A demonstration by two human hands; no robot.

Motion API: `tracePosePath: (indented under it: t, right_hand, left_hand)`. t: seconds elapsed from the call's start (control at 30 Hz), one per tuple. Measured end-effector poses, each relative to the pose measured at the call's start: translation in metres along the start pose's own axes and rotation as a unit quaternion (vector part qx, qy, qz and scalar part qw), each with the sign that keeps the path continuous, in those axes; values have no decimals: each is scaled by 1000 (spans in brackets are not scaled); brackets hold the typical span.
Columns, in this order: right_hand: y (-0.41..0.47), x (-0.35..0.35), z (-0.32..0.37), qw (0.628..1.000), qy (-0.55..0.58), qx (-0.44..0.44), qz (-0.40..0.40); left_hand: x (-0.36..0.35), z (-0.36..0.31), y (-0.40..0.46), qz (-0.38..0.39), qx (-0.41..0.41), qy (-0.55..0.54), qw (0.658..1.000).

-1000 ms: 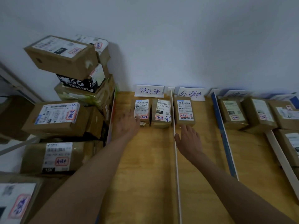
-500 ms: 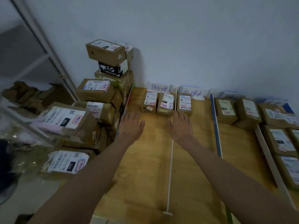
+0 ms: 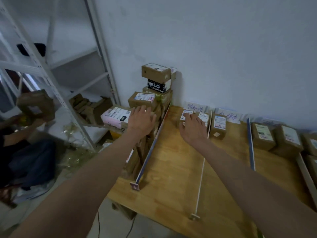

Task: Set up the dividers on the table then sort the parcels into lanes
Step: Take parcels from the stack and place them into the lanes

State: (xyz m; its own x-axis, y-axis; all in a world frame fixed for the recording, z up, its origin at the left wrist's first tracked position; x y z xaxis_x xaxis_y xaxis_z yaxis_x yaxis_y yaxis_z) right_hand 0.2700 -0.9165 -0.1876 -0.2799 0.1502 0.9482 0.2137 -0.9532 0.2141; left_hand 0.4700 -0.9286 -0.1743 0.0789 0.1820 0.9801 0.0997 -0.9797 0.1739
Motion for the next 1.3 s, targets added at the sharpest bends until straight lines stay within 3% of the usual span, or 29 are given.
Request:
tracePosePath:
  t: [0.3,0.53,0.77,1.0,1.17,1.23,1.3]
  right_hand:
    - [57,-36,94,997,53,32,46]
    - [119,-87,158,984,112,73,119]
    - [137,-124,169,957,234,-28,167]
    - [136,-108,168,942,296,-85,134]
    - [127,-74,161,918,360,-143,91]
    - [119,-60,154,902,390,-168,73]
    - [111,-50,142,894,402,-188,67]
  left_hand:
    - [-5,131,28,23,92,-34,995]
    - [-39,181,42,60,162,-124,977]
    - [-56,184,36,56,176,-239,953]
    - [-39,187,50,27,140,-244,959]
    - [-7,176,80,-4,136,-305,943]
    - [3,160,85,21,155,-321,934]
    - [4,137,89,70,119,-333,933]
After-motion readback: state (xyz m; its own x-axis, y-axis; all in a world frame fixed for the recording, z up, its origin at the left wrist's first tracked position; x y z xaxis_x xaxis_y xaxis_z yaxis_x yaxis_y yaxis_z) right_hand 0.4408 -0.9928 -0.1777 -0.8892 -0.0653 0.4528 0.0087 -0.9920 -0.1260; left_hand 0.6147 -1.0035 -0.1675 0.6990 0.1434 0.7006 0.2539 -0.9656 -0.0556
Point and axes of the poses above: each hand's wrist, its own y-axis towards the middle knuckle, its own x-axis out of the back of the hand, z = x × y, the point moved 5 cm from there along y, towards the middle knuckle, and after that the axes turned 8 degrees about x, right-handed, at the moved point
